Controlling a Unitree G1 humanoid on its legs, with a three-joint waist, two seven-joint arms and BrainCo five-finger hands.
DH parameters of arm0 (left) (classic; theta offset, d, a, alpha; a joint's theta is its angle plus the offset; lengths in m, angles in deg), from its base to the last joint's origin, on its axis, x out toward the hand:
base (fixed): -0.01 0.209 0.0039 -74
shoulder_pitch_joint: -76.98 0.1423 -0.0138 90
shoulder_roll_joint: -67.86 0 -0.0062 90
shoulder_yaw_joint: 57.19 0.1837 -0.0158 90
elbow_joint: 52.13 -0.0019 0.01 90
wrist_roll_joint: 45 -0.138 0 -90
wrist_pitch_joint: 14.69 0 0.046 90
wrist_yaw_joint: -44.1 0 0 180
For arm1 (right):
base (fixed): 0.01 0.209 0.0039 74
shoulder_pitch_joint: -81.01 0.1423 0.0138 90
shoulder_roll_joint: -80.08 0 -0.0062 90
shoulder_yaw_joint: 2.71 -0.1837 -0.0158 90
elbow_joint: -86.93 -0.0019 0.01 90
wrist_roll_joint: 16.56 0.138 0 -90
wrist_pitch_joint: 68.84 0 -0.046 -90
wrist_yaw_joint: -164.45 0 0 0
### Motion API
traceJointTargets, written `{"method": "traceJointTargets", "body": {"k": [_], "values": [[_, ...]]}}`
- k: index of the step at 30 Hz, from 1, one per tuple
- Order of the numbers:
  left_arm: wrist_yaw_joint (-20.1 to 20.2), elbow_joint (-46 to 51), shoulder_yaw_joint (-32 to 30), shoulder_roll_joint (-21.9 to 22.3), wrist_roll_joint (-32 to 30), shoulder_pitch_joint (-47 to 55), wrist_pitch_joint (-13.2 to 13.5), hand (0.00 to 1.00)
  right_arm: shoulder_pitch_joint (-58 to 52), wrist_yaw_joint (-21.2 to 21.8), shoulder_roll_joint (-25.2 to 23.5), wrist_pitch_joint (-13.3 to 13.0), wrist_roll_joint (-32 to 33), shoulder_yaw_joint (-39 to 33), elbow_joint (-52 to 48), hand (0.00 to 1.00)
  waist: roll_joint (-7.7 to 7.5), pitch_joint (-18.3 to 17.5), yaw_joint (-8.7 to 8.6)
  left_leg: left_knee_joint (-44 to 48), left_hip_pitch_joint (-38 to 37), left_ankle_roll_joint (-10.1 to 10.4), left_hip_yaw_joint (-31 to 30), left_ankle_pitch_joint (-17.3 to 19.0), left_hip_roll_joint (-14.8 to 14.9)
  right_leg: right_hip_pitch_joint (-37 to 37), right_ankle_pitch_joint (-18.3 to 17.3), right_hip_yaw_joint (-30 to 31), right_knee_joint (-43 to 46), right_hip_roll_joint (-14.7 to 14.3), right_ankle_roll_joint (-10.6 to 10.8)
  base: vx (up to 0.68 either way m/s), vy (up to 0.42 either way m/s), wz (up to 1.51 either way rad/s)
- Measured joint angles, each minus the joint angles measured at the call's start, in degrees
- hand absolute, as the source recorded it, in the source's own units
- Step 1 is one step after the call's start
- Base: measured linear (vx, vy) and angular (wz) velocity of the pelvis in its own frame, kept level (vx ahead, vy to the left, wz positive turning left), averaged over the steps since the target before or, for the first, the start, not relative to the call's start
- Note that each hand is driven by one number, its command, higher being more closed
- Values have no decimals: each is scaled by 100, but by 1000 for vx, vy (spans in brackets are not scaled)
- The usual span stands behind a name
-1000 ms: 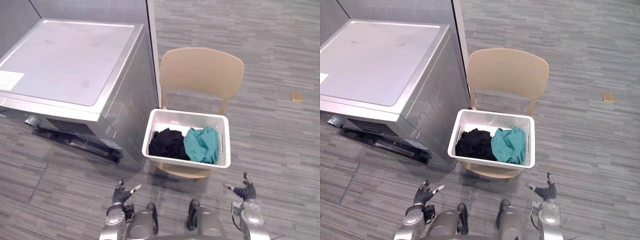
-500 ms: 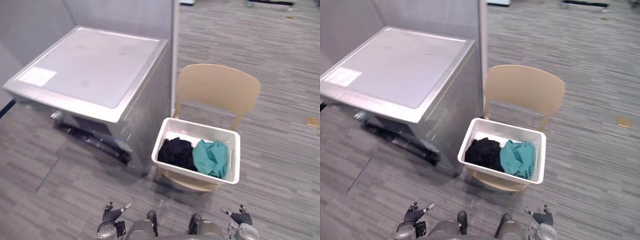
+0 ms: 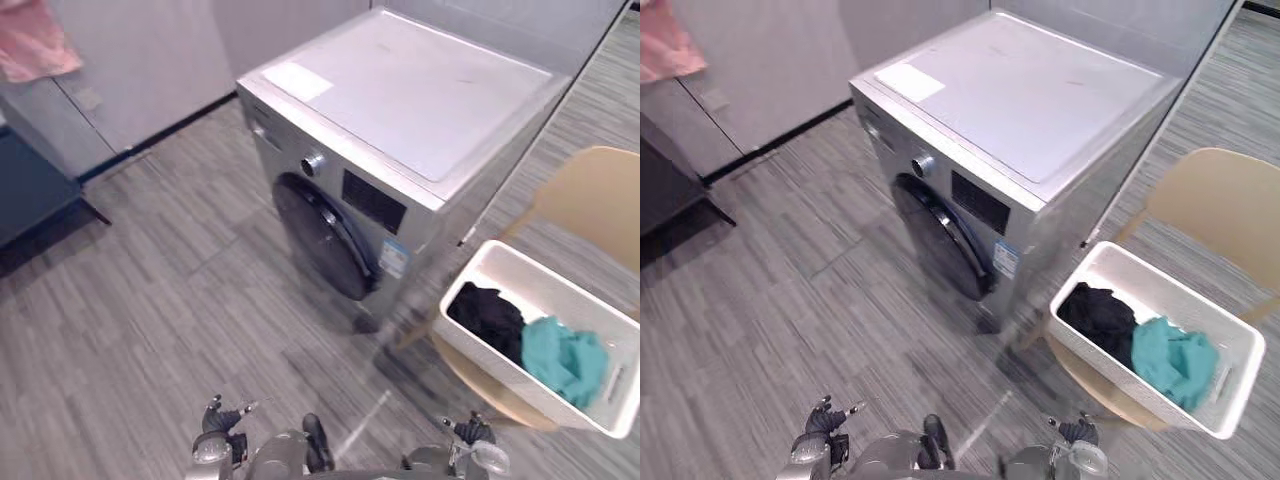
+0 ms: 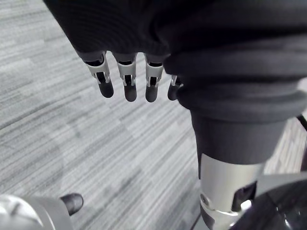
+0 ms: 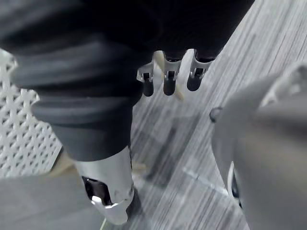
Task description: Pick up the laundry basket with both hands and put the clothes into the washing machine.
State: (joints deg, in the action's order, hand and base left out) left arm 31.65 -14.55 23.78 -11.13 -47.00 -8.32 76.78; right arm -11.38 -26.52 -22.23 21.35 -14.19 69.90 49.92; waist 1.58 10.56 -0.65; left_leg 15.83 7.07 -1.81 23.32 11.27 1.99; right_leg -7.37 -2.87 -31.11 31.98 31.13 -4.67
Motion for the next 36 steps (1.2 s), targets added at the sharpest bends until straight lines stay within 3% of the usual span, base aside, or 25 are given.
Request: {"method": "traceJointTargets", "body": {"k": [1,2,3,4,6,7,10,15,20,25,28,34,36], "values": [[-3,4,6,0,-16,42,-1,0,28,2,-20,6,0,156,1,0,39,4,-38,-138,-138,-32,-81,10,-4,-400,-342,775,653,-323,283,95,127,25],[-4,1,7,-84,-23,72,-3,0,40,13,-38,-43,14,223,-49,0,35,32,-48,-313,-317,-78,-161,-19,-11,-620,-673,1369,935,-858,610,122,55,29],[-2,1,14,-89,-24,75,-1,0,69,11,-34,-43,28,280,-43,0,26,50,-56,-390,-398,-76,-199,-38,-13,-675,-809,1581,912,-1126,697,146,8,43],[-1,0,15,-86,-30,58,6,0,71,9,-36,-43,33,348,-40,0,-15,83,-110,-441,-503,-100,-305,-70,-37,-711,-984,1752,684,-1569,764,156,-3,53],[5,-11,18,-74,-37,41,8,0,85,5,-58,-42,31,421,-42,0,-162,88,-176,-486,-578,-24,-466,-142,-155,-811,-1004,1981,114,-2027,746,183,-66,72],[11,-19,12,-34,-44,-15,10,0,38,0,-78,-38,31,419,-51,0,-257,88,-198,-396,-548,20,-623,-129,-239,-797,-872,2197,-382,-2247,529,269,-122,80],[92,-44,13,252,-99,-130,25,0,20,10,-26,-26,30,391,-137,0,-94,94,-143,-391,-533,186,-778,-179,-92,-562,-865,1906,-601,-2321,550,200,-88,40],[246,-42,46,294,-166,-119,46,0,37,424,-84,-124,230,701,-514,0,-65,49,-136,-831,-866,485,-969,-367,35,13,-817,1521,-1094,-2477,483,142,-87,31],[273,-44,268,222,-287,-77,44,0,159,728,-48,-198,279,1120,-679,0,-59,-2,-100,-1003,-962,587,-1170,-448,93,362,-529,1372,-1756,-2645,519,61,5,16],[360,-43,467,102,-344,-20,44,0,318,734,-28,-208,282,1281,-784,0,-12,-46,-12,-1006,-888,504,-1329,-537,56,618,-259,1207,-2292,-2691,553,-22,29,19],[356,-38,496,70,-420,14,45,0,415,712,-5,-215,276,1294,-1343,0,-6,-49,-12,-1209,-780,537,-1515,-839,-43,595,-92,1063,-2495,-2643,544,-76,5,30],[341,10,533,28,-505,152,104,0,1136,83,217,-410,-191,1226,-1981,0,142,-38,14,-1513,-493,374,-1713,-1059,-5,304,72,891,-2603,-2731,405,-135,-8,20],[323,37,658,-9,-496,116,140,0,1410,-90,336,-412,-302,1159,-2054,0,223,31,140,-1549,-221,381,-1729,-1197,-15,25,157,886,-2587,-2722,401,-199,20,7]]}}
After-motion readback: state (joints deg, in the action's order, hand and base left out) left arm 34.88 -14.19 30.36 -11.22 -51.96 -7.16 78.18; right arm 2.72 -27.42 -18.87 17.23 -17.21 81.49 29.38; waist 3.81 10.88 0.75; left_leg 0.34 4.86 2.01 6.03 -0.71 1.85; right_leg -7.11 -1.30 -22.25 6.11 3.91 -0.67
